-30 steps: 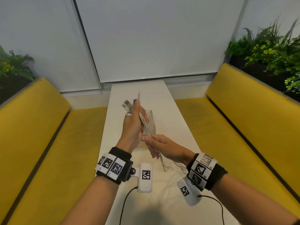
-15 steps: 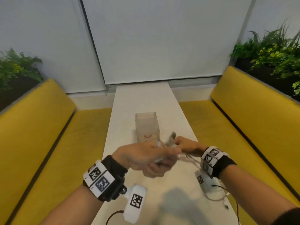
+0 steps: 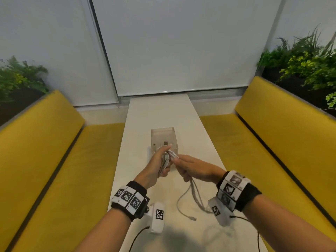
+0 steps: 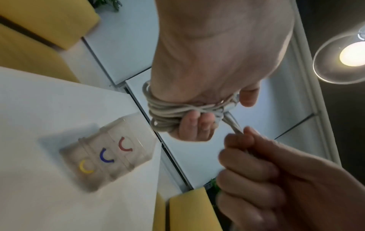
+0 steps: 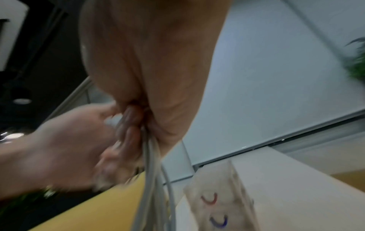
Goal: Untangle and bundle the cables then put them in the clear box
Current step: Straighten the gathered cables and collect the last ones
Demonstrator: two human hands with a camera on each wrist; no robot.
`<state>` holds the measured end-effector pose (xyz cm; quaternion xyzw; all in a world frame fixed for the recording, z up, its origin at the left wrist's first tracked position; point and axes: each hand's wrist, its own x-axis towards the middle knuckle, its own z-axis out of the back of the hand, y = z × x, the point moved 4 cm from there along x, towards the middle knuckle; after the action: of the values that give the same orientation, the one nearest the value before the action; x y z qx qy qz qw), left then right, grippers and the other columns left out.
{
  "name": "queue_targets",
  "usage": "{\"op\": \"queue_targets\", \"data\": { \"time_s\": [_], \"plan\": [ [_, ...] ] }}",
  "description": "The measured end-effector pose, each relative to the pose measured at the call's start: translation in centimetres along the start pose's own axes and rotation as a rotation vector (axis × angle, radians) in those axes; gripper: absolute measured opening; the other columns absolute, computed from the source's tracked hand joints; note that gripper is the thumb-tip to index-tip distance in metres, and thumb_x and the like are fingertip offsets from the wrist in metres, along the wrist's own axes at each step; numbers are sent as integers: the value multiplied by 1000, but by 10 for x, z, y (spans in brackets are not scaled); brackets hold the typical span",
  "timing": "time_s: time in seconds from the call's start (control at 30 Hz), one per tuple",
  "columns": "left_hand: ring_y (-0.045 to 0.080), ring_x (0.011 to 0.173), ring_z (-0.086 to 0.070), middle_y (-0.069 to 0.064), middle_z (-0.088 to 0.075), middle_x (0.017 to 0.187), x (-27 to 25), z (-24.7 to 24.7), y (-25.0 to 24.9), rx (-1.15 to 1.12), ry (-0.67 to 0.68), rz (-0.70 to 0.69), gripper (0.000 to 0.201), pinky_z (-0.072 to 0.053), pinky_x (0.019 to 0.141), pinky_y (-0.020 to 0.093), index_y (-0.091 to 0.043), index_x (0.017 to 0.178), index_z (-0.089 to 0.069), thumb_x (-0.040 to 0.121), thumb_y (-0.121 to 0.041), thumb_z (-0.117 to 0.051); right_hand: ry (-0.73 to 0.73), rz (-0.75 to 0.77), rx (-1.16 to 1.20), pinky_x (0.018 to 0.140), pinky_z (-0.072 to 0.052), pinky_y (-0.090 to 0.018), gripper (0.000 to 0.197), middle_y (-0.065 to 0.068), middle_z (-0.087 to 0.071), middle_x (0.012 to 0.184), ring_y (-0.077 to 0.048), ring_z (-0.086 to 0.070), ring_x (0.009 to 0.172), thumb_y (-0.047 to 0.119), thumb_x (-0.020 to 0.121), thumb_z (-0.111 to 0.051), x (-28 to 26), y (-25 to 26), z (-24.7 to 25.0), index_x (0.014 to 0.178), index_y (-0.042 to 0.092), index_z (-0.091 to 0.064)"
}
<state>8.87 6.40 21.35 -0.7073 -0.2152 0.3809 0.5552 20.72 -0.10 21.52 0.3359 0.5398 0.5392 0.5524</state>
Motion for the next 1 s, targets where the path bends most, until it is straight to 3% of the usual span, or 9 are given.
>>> {"op": "queue_targets", "data": {
  "time_s": [0.07,0.17,0.3,0.47,0.57,0.67,0.8,0.9,1.0],
  "plan": [
    [15,51,-47,4,-53,62,3,-10,-6,-46,-123,-71,41,-35,52,28,-18,74,-59,98,-50,-49,-57,52,51,49,-35,-17,29,3,-38,69,-5,-33,53,33,107,-28,2,2,-15,100,10,-45],
    [19,83,-67,3,-70,86,8,-18,-12,-47,-266,-183,37,-54,73,31,-19,97,-67,101,-49,-46,-131,122,106,52,-32,-17,28,0,-36,70,-4,-31,53,31,108,-24,1,7,-27,98,10,-41],
    [12,53,-47,-3,-50,61,9,-19,-29,-226,-266,-237,38,-39,49,22,-23,72,-53,102,-44,-46,-111,214,45,54,-30,-22,34,0,-37,68,-7,-32,56,31,107,-28,-9,3,-40,90,6,-44],
    [13,40,-35,0,-38,46,-4,-34,-59,-383,144,-265,47,-32,41,24,-18,64,-47,105,-40,-38,-103,207,-115,53,-27,-26,57,-5,-35,60,-11,-28,51,59,98,-34,-12,4,-35,69,11,-44],
    [8,31,-29,-4,-36,39,-16,-40,-58,-318,475,-223,45,-22,33,21,-15,65,-45,103,-37,-39,-27,213,-139,63,-42,-16,22,12,-62,66,2,-55,61,19,99,-56,-11,17,-16,77,24,-57],
    [5,30,-32,-7,-40,38,-27,-44,-49,-165,762,-157,45,-25,33,18,-16,62,-46,102,-34,-37,140,169,-201,80,-49,-11,28,18,-71,92,11,-63,87,-5,87,-67,-6,26,-12,100,19,-64],
    [7,34,-25,-11,-38,44,-49,-40,-33,232,989,43,40,-14,37,27,-18,65,-41,100,-37,-47,351,-67,-412,64,-44,-12,18,6,-62,76,3,-59,61,2,85,-59,-4,28,1,81,19,-66],
    [12,40,-24,-8,-35,45,-59,-34,-26,700,948,51,45,-20,41,23,-19,59,-38,102,-34,-44,387,-179,-548,55,-33,-27,19,-12,-46,71,-19,-40,59,14,85,-53,4,24,12,86,-2,-62],
    [13,45,-32,-1,-40,55,-48,-28,-24,930,753,19,44,-32,46,20,-13,69,-45,103,-41,-44,369,-266,-547,47,-39,-23,12,-9,-44,74,-15,-38,57,15,97,-47,10,29,14,95,7,-56]
  ]
}}
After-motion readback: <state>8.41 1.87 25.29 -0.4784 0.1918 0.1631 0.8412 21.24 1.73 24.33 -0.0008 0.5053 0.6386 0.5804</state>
